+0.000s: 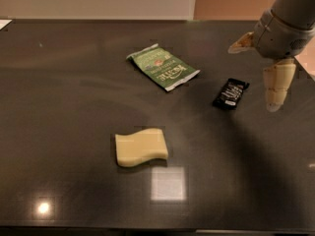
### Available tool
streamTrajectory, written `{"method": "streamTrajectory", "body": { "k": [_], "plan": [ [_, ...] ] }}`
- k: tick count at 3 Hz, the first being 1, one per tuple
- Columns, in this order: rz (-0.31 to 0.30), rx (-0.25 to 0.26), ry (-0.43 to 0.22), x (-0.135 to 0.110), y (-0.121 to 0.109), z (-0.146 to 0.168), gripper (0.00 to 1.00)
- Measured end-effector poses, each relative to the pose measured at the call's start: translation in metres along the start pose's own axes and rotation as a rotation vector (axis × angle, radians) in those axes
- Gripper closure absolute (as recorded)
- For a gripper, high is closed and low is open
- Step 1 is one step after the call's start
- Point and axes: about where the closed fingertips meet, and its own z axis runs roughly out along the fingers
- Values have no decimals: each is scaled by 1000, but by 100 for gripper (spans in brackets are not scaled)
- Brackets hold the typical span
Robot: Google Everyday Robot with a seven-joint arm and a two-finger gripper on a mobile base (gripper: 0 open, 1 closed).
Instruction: Move rxbar chocolate near sponge
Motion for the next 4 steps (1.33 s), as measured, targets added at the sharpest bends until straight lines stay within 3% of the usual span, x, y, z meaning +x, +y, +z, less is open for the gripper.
{"method": "streamTrajectory", "body": {
  "k": [3,4],
  "plan": [
    [-427,-71,96,15,10,46,0],
    [-512,-69,113,21,1,57,0]
  ]
}}
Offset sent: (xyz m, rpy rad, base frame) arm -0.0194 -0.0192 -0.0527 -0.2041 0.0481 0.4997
